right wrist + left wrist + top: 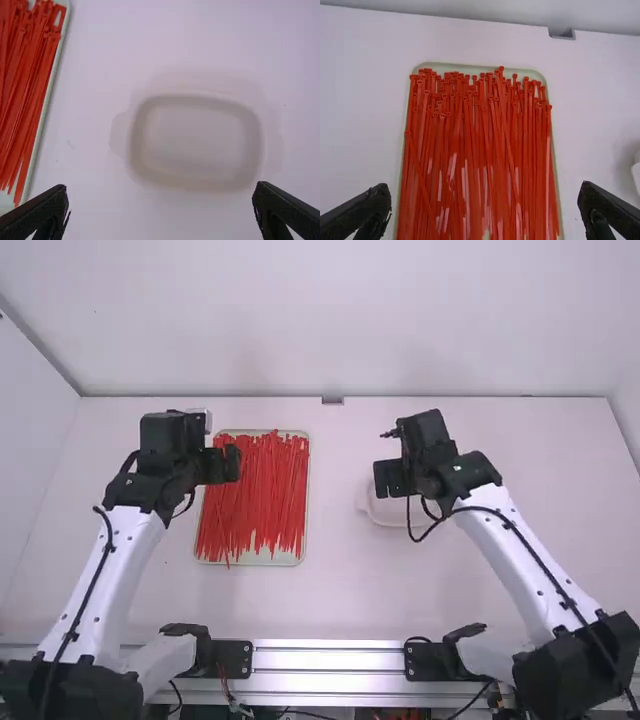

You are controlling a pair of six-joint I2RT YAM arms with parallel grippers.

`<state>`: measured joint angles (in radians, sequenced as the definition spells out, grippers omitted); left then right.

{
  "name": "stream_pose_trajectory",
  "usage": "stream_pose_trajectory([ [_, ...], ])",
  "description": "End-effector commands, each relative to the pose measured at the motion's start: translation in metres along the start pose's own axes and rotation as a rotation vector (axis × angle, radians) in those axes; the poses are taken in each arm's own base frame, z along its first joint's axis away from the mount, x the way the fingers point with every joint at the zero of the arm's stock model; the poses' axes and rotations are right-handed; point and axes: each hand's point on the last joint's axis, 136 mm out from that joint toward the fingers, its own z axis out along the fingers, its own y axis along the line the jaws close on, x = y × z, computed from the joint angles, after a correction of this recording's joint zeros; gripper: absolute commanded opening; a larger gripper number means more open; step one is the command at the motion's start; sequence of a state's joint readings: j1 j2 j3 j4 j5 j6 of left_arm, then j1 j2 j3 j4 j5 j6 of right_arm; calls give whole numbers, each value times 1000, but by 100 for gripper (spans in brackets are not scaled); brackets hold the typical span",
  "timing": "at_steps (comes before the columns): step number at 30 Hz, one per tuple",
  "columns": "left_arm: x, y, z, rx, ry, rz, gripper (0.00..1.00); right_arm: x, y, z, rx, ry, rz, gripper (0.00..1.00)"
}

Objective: Fasten the cable tie

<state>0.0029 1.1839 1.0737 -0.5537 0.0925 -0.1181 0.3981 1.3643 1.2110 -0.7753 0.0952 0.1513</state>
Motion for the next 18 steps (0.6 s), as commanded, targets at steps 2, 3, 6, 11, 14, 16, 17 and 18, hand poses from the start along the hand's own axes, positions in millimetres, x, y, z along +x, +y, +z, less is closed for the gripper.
stream_pose_trajectory([
  [2,-13,-3,-3,4,-24,-8,99,-10,4,-6,26,-22,-15,99],
  [3,-14,-3,-3,5,-27,-8,99,-10,3,-6,32,-21,-15,99],
  [6,-18,-3,-4,3,-45,-7,99,-11,1,-6,44,-25,-23,99],
  [11,-22,-2,4,3,-52,-6,99,-17,1,-6,41,-49,-17,99],
  [14,-23,0,11,-1,-34,-18,99,-20,2,-6,39,-61,-16,99],
  [16,-27,2,16,-9,-12,-25,99,-22,-1,-6,42,-68,-9,99],
  [17,-27,2,16,-9,-12,-25,99,-22,-1,-6,42,-68,-9,99],
  [18,-31,2,22,-12,11,-21,99,-22,-5,-6,49,-65,-3,99],
])
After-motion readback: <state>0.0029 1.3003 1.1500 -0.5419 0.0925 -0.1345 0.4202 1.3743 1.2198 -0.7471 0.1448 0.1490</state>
